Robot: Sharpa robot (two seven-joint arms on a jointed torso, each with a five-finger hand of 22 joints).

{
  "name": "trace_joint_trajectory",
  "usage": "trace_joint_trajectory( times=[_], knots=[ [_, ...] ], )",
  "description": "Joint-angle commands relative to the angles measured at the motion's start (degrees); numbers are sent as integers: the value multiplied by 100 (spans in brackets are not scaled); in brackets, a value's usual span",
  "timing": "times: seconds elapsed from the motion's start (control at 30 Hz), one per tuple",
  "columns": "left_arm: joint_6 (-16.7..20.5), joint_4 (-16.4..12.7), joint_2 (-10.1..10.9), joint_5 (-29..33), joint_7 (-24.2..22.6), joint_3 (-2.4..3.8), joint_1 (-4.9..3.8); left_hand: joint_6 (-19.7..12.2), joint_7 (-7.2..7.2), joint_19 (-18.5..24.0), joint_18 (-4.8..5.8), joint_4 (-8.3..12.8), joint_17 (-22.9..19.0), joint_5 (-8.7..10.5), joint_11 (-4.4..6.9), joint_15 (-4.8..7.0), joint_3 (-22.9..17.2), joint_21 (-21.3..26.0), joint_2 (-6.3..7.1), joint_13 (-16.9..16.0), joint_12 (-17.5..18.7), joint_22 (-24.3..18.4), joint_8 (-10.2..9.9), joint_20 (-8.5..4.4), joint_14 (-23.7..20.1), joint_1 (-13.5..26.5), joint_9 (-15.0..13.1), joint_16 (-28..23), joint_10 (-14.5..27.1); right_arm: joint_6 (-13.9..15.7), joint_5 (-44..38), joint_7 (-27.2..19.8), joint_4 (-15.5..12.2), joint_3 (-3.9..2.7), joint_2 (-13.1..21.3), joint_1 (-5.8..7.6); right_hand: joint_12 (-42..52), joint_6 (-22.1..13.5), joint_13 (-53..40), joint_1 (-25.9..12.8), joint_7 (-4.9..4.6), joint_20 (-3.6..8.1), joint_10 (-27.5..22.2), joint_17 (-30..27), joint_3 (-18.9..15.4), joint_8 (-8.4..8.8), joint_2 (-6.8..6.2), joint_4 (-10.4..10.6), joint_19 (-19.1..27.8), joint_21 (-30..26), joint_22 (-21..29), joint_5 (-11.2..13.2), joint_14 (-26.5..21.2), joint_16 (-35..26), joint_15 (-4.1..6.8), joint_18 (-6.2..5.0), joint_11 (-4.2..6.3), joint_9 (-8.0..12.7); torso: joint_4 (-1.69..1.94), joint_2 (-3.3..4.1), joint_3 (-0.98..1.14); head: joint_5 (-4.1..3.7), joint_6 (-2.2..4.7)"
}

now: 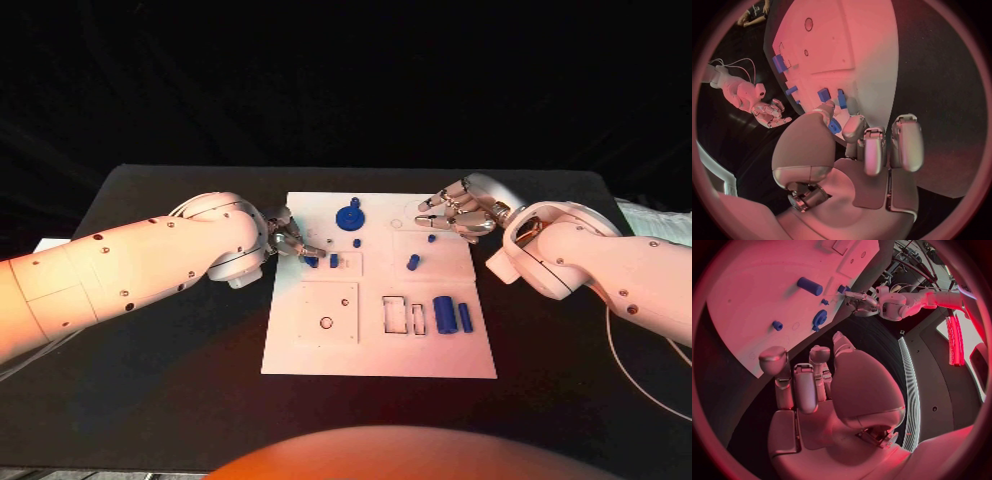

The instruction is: Assemble the parts on the task board

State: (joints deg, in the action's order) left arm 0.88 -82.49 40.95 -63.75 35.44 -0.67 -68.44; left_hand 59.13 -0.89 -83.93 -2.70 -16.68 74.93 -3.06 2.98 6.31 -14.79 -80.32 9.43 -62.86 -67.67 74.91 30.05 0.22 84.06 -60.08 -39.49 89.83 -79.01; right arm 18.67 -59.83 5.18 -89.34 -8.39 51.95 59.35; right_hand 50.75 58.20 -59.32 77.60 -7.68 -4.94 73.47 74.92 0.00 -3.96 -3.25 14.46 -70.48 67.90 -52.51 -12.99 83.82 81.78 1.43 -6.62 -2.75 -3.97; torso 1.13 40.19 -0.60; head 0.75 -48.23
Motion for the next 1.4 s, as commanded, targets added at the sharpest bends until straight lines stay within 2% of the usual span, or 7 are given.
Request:
trace_joint_trajectory(
  times=[0.03,0.5,0.73,0.87,1.03,1.13,1.4],
  knots=[
    [-29,-15,-7,171,-1,-3,2,19,-12,-209,23,1,1507,-25,-21,-57,-65,12,-20,6,25,871,-40,34,594,-76,31,17,40,-85,-16,-36,1,2,-9,-5,17,-29,-6,10,-13,9,-18,297,-22,7,38,2,26,-30,5,-34,350,-20,-5,-62,-6,-2,0,-5,2,0,-6],
    [-124,-16,7,317,6,1,-8,105,-10,-201,12,109,1507,-129,-21,-61,-534,61,21,42,57,860,-260,51,594,-641,187,17,78,-106,-16,-33,14,9,-20,-9,27,-30,-11,15,-13,9,-14,298,-32,7,44,3,27,-35,10,-48,351,-20,-5,-63,-5,-2,-1,-1,3,-1,-5],
    [-115,-28,25,418,10,8,-9,109,-1,-196,8,245,1507,-415,-6,-50,-1019,91,136,93,114,856,-359,38,594,-932,242,17,122,-112,-16,-35,23,11,-29,-18,27,-30,-11,15,-13,9,-14,298,-32,7,44,3,27,-35,10,-48,351,-20,-5,-63,-5,-2,0,-1,3,-2,-8],
    [-71,-34,33,479,9,12,-9,117,-11,-197,5,350,1507,-485,0,-41,-1477,105,230,124,151,859,-398,24,594,-1029,255,17,139,-113,-16,-36,26,12,-31,-21,27,-30,-11,15,-13,9,-14,298,-32,7,44,3,27,-35,10,-48,351,-20,-5,-63,-5,-2,0,-2,3,1,-8],
    [56,-44,47,751,-26,15,-9,7,-64,-194,3,816,1507,-884,-33,-63,-2375,133,250,198,235,860,-343,29,594,-1319,144,17,142,-114,-16,-37,29,12,-33,-24,27,-30,-11,15,-13,9,-14,298,-32,7,44,3,27,-35,10,-48,351,-20,-5,-63,-5,-2,2,-1,2,4,-14],
    [138,-63,68,965,-93,16,-9,-42,-75,-183,-3,919,1507,-905,-53,-82,-2571,169,270,257,287,846,-292,55,594,-1275,74,17,153,-116,-16,-38,30,13,-34,-25,27,-30,-11,15,-13,9,-14,298,-32,7,44,3,27,-35,10,-48,351,-20,-5,-63,-5,-2,0,-3,3,3,-12],
    [527,-214,186,1317,-409,16,-7,-96,-95,-176,-7,953,1507,-798,-71,-96,-2618,190,198,287,302,842,-237,71,594,-1236,5,17,147,-116,-14,-46,29,13,-33,-27,27,-30,-11,15,-13,9,-14,298,-32,7,44,3,27,-35,10,-48,351,-20,-5,-63,-5,-2,6,-4,4,17,2]
  ],
)
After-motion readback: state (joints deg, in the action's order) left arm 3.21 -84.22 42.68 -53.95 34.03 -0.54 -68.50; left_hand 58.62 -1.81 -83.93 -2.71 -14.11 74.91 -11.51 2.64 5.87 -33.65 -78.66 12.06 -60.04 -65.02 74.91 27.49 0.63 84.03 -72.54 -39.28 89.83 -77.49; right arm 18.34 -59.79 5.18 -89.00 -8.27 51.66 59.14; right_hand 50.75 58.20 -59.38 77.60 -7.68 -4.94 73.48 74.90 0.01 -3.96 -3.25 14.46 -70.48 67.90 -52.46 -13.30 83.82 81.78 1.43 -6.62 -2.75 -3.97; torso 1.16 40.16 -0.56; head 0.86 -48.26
